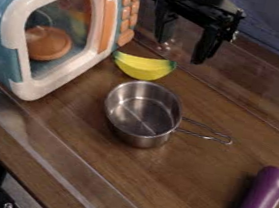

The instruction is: Put the eggplant in the silver pot

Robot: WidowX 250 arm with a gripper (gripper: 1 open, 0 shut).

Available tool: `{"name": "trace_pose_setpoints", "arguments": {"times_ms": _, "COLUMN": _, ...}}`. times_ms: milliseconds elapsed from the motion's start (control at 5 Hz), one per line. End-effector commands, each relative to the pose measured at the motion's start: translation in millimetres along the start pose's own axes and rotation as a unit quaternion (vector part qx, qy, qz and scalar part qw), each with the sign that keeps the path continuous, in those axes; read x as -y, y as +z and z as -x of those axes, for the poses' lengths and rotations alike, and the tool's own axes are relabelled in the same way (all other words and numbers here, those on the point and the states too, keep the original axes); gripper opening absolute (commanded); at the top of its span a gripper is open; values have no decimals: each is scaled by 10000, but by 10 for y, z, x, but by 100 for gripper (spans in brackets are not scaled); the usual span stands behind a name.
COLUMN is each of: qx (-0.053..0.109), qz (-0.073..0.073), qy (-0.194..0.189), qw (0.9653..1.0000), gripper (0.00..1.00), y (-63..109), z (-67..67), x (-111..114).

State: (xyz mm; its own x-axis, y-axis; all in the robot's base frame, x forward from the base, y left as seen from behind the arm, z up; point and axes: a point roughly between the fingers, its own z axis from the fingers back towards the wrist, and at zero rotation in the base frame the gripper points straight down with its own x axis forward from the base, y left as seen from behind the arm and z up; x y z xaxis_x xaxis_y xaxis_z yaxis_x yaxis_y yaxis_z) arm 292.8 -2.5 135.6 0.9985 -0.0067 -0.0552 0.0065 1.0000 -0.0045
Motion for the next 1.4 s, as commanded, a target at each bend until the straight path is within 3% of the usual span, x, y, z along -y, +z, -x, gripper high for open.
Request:
{"name": "trace_pose_setpoints", "arguments": {"times_ms": 0, "qx": -368, "qz": 60, "qy": 193, "qw": 9991, "gripper": 100, "y": -284, "z": 144, "x": 422}}
{"name": "trace_pose_setpoints", "arguments": {"times_ms": 200, "qx": -363, "qz": 138, "qy": -93, "qw": 9992, "gripper": 100, "y": -366, "z": 259, "x": 852}}
{"name": "trace_pose_setpoints", "arguments": {"times_ms": 400, "qx": -175, "qz": 156, "qy": -279, "qw": 9993, "gripper": 100, "y": -429, "z": 317, "x": 1234}}
{"name": "trace_pose_setpoints", "arguments": {"times_ms": 600, "qx": 24, "qz": 119, "qy": -4, "qw": 9999, "gripper": 100, "y": -531, "z": 343, "x": 1393}}
{"name": "trace_pose_setpoints", "arguments": {"times_ms": 800, "qx": 255, "qz": 195, "qy": 26, "qw": 9995, "gripper": 100, "y": -613, "z": 302, "x": 1264}}
{"name": "trace_pose_setpoints", "arguments": {"times_ms": 1200, "qx": 258, "qz": 172, "qy": -134, "qw": 9994, "gripper": 100, "y": -774, "z": 343, "x": 1365}}
